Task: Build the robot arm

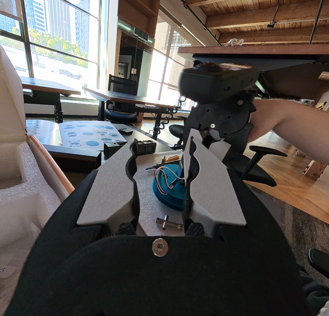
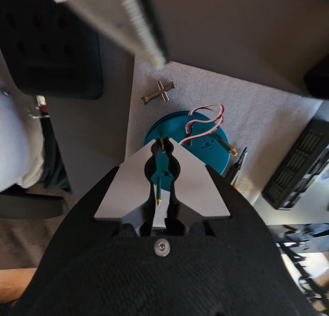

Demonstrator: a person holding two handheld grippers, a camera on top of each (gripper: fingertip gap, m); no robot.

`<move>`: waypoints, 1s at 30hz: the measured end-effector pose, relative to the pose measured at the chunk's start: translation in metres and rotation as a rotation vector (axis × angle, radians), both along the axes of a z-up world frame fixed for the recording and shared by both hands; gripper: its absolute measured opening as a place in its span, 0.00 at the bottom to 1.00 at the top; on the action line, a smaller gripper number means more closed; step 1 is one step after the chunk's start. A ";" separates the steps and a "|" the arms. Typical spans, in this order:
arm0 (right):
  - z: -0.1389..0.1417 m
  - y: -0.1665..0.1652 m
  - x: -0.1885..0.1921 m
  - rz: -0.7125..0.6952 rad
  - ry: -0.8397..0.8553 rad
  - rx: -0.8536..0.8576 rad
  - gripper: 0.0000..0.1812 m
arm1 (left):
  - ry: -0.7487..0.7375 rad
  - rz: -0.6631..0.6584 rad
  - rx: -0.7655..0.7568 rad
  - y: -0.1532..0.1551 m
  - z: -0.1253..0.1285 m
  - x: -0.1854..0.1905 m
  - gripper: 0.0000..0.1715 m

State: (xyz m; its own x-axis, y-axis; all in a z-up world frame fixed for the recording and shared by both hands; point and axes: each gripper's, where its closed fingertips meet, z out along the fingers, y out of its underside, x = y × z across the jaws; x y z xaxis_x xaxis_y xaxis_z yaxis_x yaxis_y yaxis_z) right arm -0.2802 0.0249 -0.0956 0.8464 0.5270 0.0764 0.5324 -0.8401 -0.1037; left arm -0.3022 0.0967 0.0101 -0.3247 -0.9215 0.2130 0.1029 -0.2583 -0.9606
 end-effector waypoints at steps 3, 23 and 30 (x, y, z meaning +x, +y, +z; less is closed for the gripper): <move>0.005 0.005 0.006 0.158 -0.066 0.105 0.13 | 0.013 -0.007 -0.002 -0.001 -0.002 0.001 0.33; 0.011 -0.003 0.002 -0.710 0.177 1.021 0.15 | 0.073 -0.062 0.067 -0.019 -0.015 0.004 0.28; -0.002 0.007 0.007 -0.727 0.154 1.025 0.03 | 0.129 -0.093 0.070 -0.024 -0.025 0.009 0.28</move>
State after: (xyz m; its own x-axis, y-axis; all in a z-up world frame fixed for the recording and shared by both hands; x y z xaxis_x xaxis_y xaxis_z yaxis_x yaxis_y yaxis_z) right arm -0.2732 0.0318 -0.0979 0.9512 -0.3048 0.0482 -0.0925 -0.4308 -0.8977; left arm -0.2935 0.0722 -0.0153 -0.3837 -0.9026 0.1953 -0.0440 -0.1934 -0.9801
